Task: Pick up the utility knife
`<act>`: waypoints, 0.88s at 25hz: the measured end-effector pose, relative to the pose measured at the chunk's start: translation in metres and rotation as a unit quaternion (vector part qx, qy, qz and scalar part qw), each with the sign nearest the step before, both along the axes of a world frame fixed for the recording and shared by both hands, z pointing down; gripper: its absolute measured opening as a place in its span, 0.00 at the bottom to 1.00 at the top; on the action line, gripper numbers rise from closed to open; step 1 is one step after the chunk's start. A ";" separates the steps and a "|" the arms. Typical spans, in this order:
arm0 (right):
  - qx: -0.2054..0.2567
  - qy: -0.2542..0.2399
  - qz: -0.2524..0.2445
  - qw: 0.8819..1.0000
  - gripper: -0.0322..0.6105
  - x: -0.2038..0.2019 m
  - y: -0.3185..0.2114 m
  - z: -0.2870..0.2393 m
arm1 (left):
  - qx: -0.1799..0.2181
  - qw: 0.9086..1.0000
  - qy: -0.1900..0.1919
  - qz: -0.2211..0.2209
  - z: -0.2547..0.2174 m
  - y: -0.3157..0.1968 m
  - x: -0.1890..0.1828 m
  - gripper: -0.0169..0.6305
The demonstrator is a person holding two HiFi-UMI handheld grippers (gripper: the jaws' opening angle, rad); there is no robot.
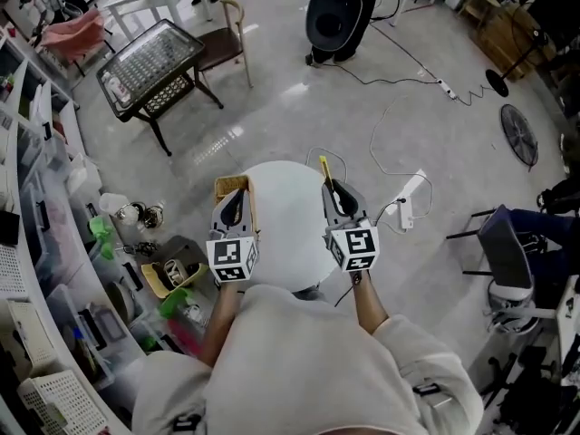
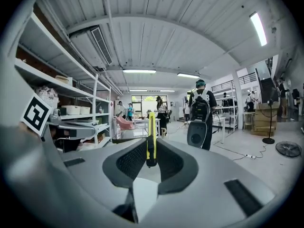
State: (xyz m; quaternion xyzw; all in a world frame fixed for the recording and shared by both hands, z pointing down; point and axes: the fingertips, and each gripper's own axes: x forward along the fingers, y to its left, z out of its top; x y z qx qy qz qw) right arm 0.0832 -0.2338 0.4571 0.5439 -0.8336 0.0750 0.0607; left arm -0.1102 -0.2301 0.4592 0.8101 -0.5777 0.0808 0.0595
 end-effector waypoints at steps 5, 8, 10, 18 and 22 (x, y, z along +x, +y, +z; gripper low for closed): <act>0.021 -0.001 -0.003 1.000 0.17 0.001 0.001 -0.022 | 0.024 1.000 0.001 -0.002 -0.020 -0.001 -0.001 0.06; 0.036 0.000 -0.006 0.999 0.17 0.000 0.000 -0.032 | 0.043 0.999 0.002 -0.005 -0.034 -0.006 -0.002 0.06; 0.041 0.000 -0.007 0.999 0.17 -0.001 -0.001 -0.037 | 0.051 0.999 0.002 -0.006 -0.041 -0.009 -0.001 0.06; 0.050 0.004 -0.015 0.999 0.17 -0.002 -0.009 -0.046 | 0.060 0.998 0.001 -0.011 -0.050 -0.014 0.000 0.06; 0.048 0.010 -0.018 0.999 0.17 -0.008 -0.011 -0.043 | 0.061 0.998 0.001 -0.011 -0.050 -0.015 -0.004 0.06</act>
